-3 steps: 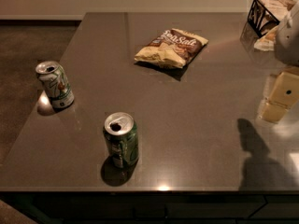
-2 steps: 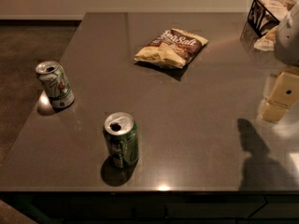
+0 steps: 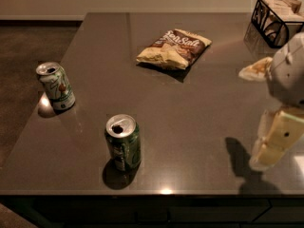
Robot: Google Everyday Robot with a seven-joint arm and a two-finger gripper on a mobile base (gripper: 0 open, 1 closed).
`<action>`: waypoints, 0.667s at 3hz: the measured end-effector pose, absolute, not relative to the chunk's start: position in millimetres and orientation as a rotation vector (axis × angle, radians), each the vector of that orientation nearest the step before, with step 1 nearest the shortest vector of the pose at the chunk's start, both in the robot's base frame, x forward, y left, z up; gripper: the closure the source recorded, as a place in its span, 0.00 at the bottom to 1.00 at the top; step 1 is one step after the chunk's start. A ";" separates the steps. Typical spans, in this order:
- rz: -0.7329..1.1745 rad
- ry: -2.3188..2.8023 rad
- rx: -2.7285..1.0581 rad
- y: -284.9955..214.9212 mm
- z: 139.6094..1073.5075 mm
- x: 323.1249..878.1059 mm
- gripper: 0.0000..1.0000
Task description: Move green can near brown chip bag
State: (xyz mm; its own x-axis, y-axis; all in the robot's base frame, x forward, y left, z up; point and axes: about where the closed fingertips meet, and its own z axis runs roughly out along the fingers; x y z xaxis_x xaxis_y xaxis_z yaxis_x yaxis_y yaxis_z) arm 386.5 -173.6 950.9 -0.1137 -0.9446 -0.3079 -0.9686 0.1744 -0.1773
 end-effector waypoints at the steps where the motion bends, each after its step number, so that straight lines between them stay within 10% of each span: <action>1: 0.257 2.015 -1.845 -131.7 925.6 358.3 0.00; 2: 0.397 1.937 -1.829 -89.7 911.6 348.3 0.00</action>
Offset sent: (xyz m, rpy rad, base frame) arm -0.0508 0.1374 -0.0541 0.3739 0.0881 0.1767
